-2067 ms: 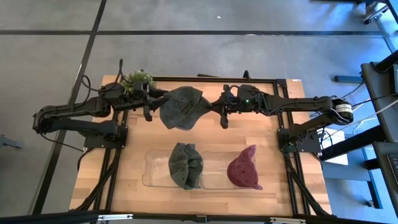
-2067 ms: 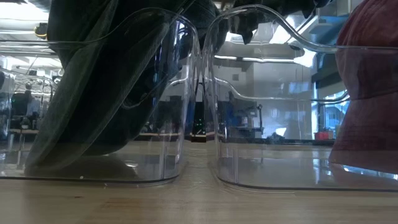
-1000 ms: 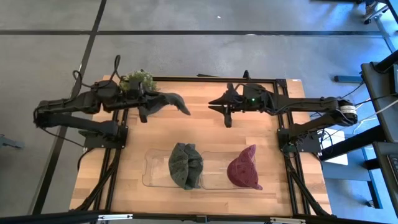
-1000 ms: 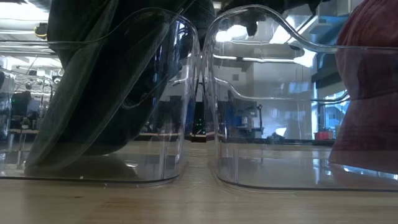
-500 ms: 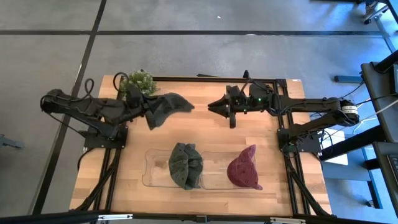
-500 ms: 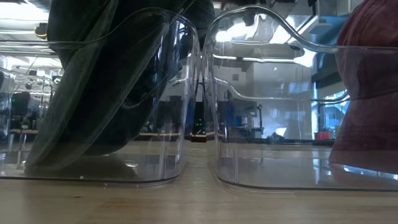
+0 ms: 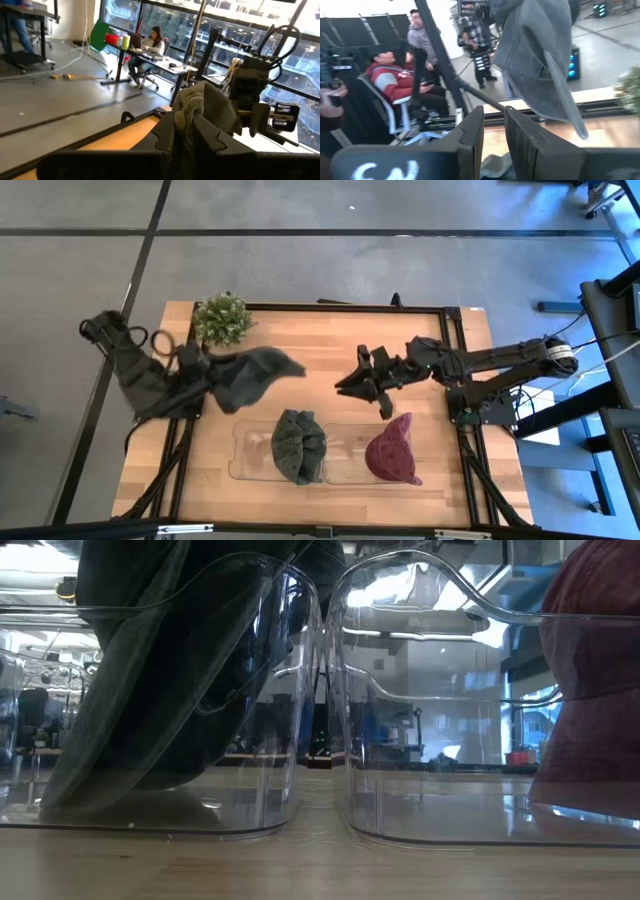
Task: Pick & Place hat
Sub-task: Put the grey cap into the left transparent bin
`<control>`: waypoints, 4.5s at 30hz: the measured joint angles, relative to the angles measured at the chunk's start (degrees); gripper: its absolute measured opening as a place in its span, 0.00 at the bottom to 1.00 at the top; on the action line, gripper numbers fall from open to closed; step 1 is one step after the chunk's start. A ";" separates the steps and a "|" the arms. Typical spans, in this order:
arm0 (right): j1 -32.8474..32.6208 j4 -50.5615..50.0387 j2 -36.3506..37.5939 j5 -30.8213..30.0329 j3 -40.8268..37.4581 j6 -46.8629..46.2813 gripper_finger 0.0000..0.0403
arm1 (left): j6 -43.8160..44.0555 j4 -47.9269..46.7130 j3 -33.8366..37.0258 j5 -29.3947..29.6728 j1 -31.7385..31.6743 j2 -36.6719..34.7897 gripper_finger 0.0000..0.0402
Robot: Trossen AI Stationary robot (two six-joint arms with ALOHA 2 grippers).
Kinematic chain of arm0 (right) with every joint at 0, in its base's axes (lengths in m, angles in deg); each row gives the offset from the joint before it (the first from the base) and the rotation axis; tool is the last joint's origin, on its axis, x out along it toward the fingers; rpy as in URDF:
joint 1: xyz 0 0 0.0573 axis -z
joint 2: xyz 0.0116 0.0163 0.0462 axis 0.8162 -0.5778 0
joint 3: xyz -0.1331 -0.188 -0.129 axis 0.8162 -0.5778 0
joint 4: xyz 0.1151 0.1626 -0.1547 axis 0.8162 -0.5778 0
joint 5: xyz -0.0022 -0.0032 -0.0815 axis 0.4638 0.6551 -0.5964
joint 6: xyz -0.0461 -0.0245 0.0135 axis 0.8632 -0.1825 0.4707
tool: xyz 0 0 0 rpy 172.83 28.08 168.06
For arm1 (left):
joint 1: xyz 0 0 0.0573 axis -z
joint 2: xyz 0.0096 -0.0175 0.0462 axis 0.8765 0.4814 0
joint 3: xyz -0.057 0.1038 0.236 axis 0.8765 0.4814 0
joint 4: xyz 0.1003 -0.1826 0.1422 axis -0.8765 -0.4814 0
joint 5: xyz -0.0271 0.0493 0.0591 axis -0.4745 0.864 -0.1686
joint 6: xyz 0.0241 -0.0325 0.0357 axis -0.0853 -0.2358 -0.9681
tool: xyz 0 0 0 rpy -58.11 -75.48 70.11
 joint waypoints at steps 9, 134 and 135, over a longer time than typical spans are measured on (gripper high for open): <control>-4.42 -0.07 -0.01 -3.48 0.00 -0.38 0.19 | -6.14 11.93 -3.53 10.82 11.76 10.70 0.07; -7.57 1.56 -17.33 -31.50 10.34 16.13 0.04 | -74.75 42.72 -3.84 10.79 8.99 10.14 0.15; -7.55 -0.30 -16.23 -30.58 10.32 16.11 0.04 | -76.31 42.70 -3.84 10.79 9.69 9.89 0.15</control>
